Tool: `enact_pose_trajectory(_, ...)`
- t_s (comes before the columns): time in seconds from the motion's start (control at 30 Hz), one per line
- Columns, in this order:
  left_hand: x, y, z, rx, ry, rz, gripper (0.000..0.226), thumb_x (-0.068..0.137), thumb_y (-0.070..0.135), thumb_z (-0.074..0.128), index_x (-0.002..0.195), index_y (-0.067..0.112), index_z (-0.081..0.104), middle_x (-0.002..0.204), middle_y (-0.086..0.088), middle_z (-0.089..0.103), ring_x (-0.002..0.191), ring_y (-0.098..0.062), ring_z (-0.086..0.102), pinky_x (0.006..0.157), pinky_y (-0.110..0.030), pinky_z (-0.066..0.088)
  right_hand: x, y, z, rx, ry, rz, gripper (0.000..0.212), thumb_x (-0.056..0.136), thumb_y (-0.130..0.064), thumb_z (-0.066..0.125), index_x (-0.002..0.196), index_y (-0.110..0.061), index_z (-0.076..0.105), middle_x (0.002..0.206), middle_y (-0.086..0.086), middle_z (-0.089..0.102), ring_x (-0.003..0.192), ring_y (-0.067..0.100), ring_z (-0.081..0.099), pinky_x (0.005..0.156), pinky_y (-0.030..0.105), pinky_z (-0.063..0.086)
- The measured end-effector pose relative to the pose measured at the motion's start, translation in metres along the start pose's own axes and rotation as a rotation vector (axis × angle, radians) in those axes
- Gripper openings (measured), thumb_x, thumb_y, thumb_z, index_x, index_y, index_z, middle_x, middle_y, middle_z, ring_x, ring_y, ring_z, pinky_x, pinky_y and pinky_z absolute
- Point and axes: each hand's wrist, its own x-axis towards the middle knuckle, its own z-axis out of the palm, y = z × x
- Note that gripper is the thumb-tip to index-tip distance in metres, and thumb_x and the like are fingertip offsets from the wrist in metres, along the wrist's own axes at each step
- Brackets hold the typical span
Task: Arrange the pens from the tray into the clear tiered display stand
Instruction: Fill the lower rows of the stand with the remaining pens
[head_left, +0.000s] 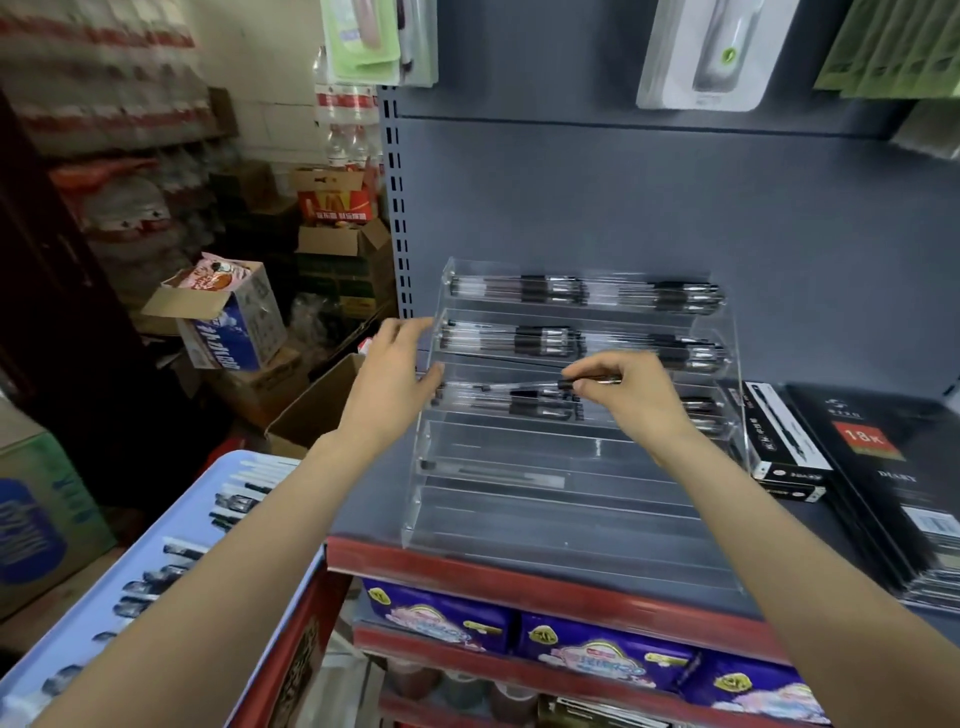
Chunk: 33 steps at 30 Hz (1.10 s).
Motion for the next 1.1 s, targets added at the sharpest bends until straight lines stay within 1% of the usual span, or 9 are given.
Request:
enact_pose_trajectory(0.17, -0.003, -0.006, -0.008, -0.225, -0.176, -0.185, 0.046, 0.09, 0.015, 0.06, 0.134, 0.009, 0.048, 0.125, -0.01, 0.06, 0.11, -0.02, 0.06, 0.089, -0.02, 0.039, 0.01, -0.011, 0.018, -0.292, -0.057, -0.122, 0.02, 0.086, 0.0, 0.062, 0.098, -0.011, 0.074, 0.1, 0.002, 0.071, 0.087, 0.007, 0.06, 0.081, 0.008, 0.039)
enact_pose_trajectory(0.33, -0.006, -0.007, -0.008, -0.316, -0.149, -0.206, 0.044, 0.088, 0.013, 0.063, 0.131, 0.011, 0.052, 0.123, -0.011, 0.062, 0.112, -0.019, 0.059, 0.092, -0.02, 0.039, 0.014, -0.017, 0.033, -0.427, -0.095, -0.163, 0.022, 0.087, -0.001, 0.061, 0.1, -0.012, 0.074, 0.104, 0.005, 0.07, 0.097, 0.016, 0.062, 0.081, 0.012, 0.036)
enact_pose_trajectory(0.43, -0.006, -0.008, -0.008, -0.323, -0.131, -0.207, 0.043, 0.087, 0.013, 0.064, 0.129, 0.011, 0.054, 0.122, -0.01, 0.062, 0.11, -0.019, 0.06, 0.092, -0.021, 0.041, 0.017, -0.02, 0.036, -0.445, -0.14, -0.168, 0.021, 0.088, -0.001, 0.059, 0.099, -0.011, 0.074, 0.105, 0.006, 0.07, 0.086, 0.01, 0.055, 0.073, 0.004, 0.029)
enact_pose_trajectory(0.53, -0.007, -0.008, -0.008, -0.32, -0.126, -0.212, 0.042, 0.086, 0.014, 0.065, 0.128, 0.01, 0.055, 0.122, -0.01, 0.063, 0.109, -0.02, 0.061, 0.098, -0.027, 0.043, 0.02, -0.022, 0.039, -0.479, -0.188, -0.168, 0.025, 0.091, -0.002, 0.053, 0.099, -0.014, 0.074, 0.11, 0.006, 0.067, 0.077, 0.006, 0.048, 0.068, 0.006, 0.03)
enact_pose_trajectory(0.6, -0.008, -0.01, -0.009, -0.322, -0.132, -0.211, 0.042, 0.086, 0.015, 0.065, 0.127, 0.01, 0.056, 0.12, -0.009, 0.064, 0.109, -0.019, 0.061, 0.1, -0.03, 0.044, 0.019, -0.022, 0.04, -0.477, -0.199, -0.152, 0.028, 0.092, -0.003, 0.05, 0.101, -0.015, 0.073, 0.112, 0.004, 0.066, 0.076, 0.007, 0.052, 0.065, 0.007, 0.034)
enact_pose_trajectory(0.73, -0.012, -0.017, -0.016, -0.331, -0.111, -0.204, 0.033, 0.087, 0.019, 0.064, 0.12, 0.017, 0.061, 0.109, 0.002, 0.067, 0.103, -0.011, 0.062, 0.099, -0.033, 0.048, 0.01, -0.029, 0.048, -0.406, -0.131, -0.185, 0.026, 0.091, -0.005, 0.052, 0.107, -0.015, 0.07, 0.11, 0.002, 0.063, 0.094, 0.012, 0.058, 0.089, 0.019, 0.042)
enact_pose_trajectory(0.87, -0.021, -0.03, -0.033, -0.314, -0.079, -0.187, 0.026, 0.089, 0.02, 0.062, 0.115, 0.02, 0.063, 0.103, 0.007, 0.067, 0.096, -0.006, 0.062, 0.094, -0.027, 0.049, 0.001, -0.051, 0.072, -0.28, -0.079, -0.238, 0.026, 0.089, -0.004, 0.054, 0.108, -0.016, 0.068, 0.098, -0.005, 0.058, 0.082, 0.002, 0.052, 0.075, 0.001, 0.036)
enact_pose_trajectory(1.03, -0.044, -0.081, -0.064, -0.166, -0.106, -0.188, 0.02, 0.091, 0.02, 0.059, 0.11, 0.019, 0.065, 0.093, 0.005, 0.067, 0.085, -0.01, 0.063, 0.08, -0.02, 0.047, -0.009, -0.091, 0.137, -0.196, -0.131, -0.288, 0.026, 0.089, -0.004, 0.053, 0.106, -0.016, 0.068, 0.101, -0.003, 0.062, 0.086, 0.004, 0.053, 0.078, 0.007, 0.038)
enact_pose_trajectory(1.1, -0.057, -0.117, -0.078, -0.105, -0.118, -0.216, 0.02, 0.091, 0.021, 0.057, 0.11, 0.019, 0.065, 0.091, 0.005, 0.065, 0.082, -0.01, 0.061, 0.075, -0.017, 0.043, -0.013, -0.105, 0.176, -0.179, -0.176, -0.298, 0.025, 0.09, -0.006, 0.052, 0.107, -0.017, 0.067, 0.101, -0.005, 0.06, 0.086, 0.002, 0.051, 0.074, 0.003, 0.038)
